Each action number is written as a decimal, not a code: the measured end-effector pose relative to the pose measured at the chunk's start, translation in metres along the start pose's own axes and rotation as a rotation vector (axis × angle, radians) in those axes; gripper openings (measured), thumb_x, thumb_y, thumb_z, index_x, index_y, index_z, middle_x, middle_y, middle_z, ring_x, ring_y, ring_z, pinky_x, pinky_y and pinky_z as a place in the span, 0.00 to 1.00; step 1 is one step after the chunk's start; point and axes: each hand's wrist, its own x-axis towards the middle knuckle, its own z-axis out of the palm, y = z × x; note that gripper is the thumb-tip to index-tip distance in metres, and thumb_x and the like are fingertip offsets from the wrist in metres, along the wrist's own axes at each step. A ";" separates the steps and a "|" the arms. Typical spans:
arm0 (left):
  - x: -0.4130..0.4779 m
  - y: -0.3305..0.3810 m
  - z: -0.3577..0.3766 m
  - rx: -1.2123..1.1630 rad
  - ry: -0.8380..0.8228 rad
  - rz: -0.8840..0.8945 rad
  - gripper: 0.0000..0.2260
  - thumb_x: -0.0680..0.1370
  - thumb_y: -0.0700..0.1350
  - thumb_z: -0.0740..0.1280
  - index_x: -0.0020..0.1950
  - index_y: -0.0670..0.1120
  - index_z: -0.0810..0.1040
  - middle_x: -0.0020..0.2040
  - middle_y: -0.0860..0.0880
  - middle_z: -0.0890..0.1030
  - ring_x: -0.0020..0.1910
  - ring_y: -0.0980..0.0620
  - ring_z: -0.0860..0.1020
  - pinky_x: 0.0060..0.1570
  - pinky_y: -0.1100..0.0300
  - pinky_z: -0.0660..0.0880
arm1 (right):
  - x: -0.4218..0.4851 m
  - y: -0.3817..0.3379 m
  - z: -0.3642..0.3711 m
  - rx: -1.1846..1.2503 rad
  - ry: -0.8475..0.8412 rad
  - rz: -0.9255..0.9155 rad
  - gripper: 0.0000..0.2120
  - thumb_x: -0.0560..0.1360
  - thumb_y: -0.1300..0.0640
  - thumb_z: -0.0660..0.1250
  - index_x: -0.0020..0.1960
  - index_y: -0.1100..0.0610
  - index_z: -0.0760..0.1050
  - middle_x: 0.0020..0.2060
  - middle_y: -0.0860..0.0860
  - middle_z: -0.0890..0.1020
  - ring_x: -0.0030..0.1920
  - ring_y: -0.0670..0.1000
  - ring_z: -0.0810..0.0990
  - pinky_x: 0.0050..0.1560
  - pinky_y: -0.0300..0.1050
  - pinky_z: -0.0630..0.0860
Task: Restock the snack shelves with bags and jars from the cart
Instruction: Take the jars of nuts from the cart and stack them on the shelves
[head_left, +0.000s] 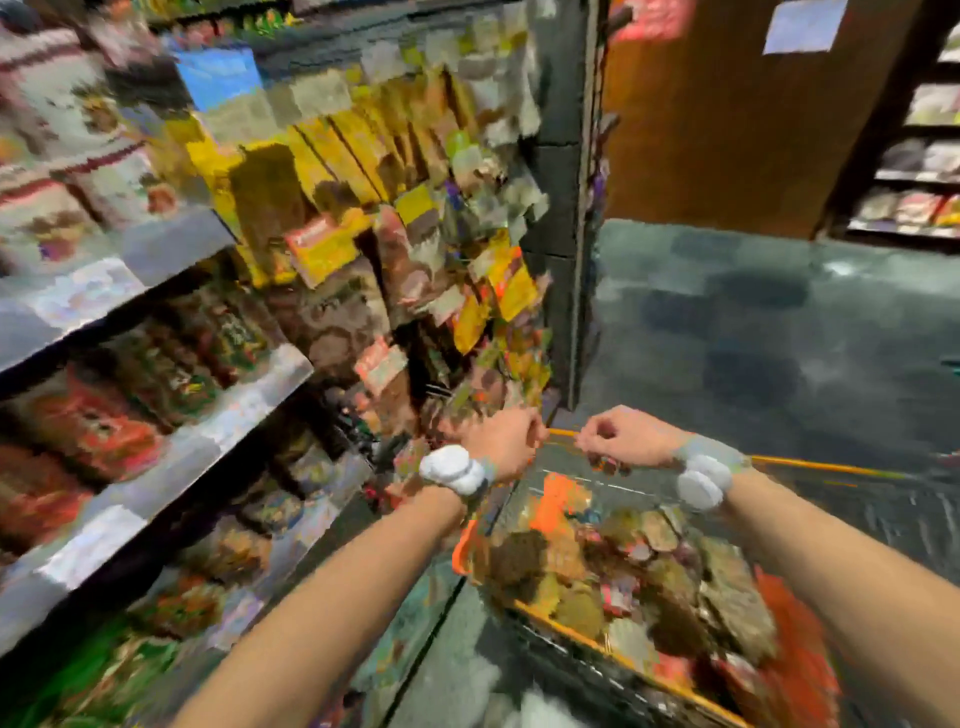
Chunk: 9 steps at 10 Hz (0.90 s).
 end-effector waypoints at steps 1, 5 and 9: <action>0.042 0.012 0.028 -0.003 -0.110 0.073 0.15 0.75 0.37 0.63 0.60 0.49 0.75 0.61 0.44 0.77 0.62 0.42 0.76 0.60 0.48 0.73 | 0.002 0.047 -0.003 0.074 0.005 0.133 0.10 0.79 0.50 0.66 0.47 0.55 0.81 0.38 0.50 0.86 0.35 0.50 0.84 0.40 0.47 0.83; 0.173 -0.014 0.179 -0.027 -0.547 0.155 0.19 0.72 0.51 0.58 0.55 0.44 0.80 0.44 0.49 0.76 0.51 0.45 0.77 0.43 0.55 0.69 | 0.064 0.187 0.052 0.177 0.080 0.634 0.13 0.80 0.54 0.67 0.37 0.52 0.76 0.32 0.44 0.78 0.33 0.43 0.75 0.37 0.38 0.73; 0.202 -0.038 0.272 0.016 -0.842 0.062 0.14 0.75 0.48 0.71 0.59 0.47 0.81 0.48 0.49 0.78 0.58 0.43 0.79 0.57 0.54 0.75 | 0.039 0.273 0.135 0.480 0.012 0.979 0.12 0.80 0.50 0.67 0.46 0.58 0.83 0.31 0.51 0.81 0.32 0.52 0.79 0.30 0.40 0.75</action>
